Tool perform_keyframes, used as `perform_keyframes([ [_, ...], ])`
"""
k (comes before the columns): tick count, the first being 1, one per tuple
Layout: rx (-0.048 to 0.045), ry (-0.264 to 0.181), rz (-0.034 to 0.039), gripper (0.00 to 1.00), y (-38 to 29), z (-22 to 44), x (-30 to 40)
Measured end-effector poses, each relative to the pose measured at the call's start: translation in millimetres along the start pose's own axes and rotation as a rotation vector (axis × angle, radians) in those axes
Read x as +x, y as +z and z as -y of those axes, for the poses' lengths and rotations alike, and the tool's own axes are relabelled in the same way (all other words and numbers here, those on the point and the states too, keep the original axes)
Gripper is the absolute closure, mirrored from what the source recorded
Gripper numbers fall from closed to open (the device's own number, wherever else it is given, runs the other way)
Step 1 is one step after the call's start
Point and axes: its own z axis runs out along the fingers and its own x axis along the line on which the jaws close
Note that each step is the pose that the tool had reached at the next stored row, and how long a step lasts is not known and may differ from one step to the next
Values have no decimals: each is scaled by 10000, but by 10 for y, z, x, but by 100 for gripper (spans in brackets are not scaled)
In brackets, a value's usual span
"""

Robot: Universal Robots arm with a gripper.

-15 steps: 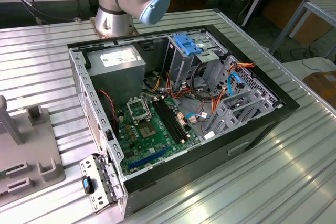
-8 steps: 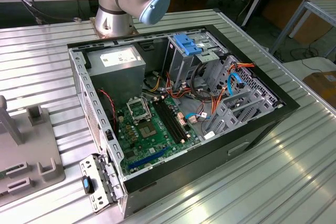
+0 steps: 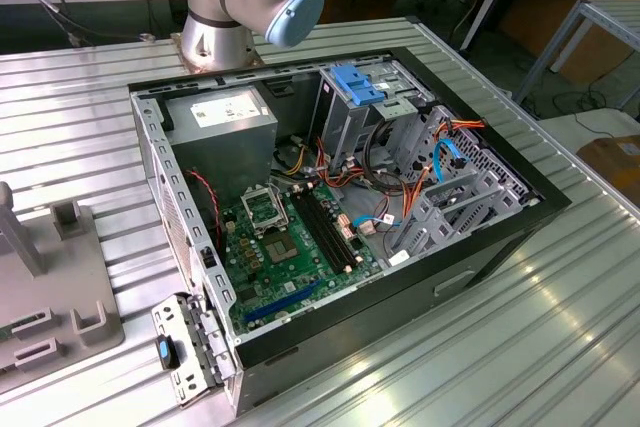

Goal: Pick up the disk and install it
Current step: 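Pick up the disk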

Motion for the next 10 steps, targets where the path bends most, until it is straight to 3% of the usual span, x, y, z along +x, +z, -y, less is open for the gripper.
perform_keyframes([
  [2, 4, -318, -3, 89, 0, 0, 0],
  [6, 16, -1375, -13, 89, 0, 0, 0],
  [10, 17, -1453, -15, 89, 0, 0, 0],
])
